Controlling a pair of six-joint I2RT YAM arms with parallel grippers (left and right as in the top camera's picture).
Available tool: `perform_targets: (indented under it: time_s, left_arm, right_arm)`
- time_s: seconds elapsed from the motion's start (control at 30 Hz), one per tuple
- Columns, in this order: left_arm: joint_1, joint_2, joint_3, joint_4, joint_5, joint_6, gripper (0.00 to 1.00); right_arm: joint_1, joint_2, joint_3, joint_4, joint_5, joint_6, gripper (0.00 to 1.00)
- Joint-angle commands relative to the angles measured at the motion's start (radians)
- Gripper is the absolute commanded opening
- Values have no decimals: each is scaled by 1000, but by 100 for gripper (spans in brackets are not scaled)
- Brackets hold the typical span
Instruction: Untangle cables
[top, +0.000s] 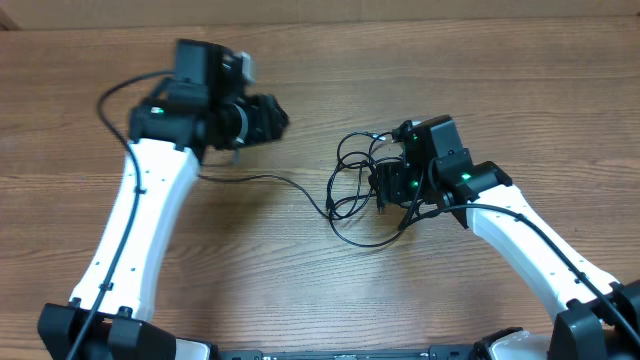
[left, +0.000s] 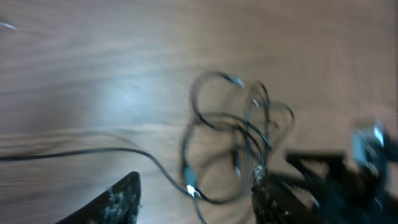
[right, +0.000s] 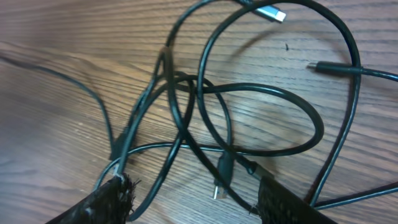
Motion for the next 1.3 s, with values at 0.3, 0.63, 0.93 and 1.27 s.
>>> perform_targets:
  time_s: [0.3,0.63,0.93,1.27]
  left_arm:
    - [-382,351,0,57,-7,-5,51]
    - [-392,467,2,75,19,5,4]
    - [-314,333,124,14,71,40,4]
    - [-316,280,124,8,271,41,4]
  right_arm:
    - [3,68,-6,0,172,91,40]
    - [3,68,-6,7,176,139,30]
    - [3,68,-6,38,-106,99,53]
    - [3,70,-6,150,-68,101,57]
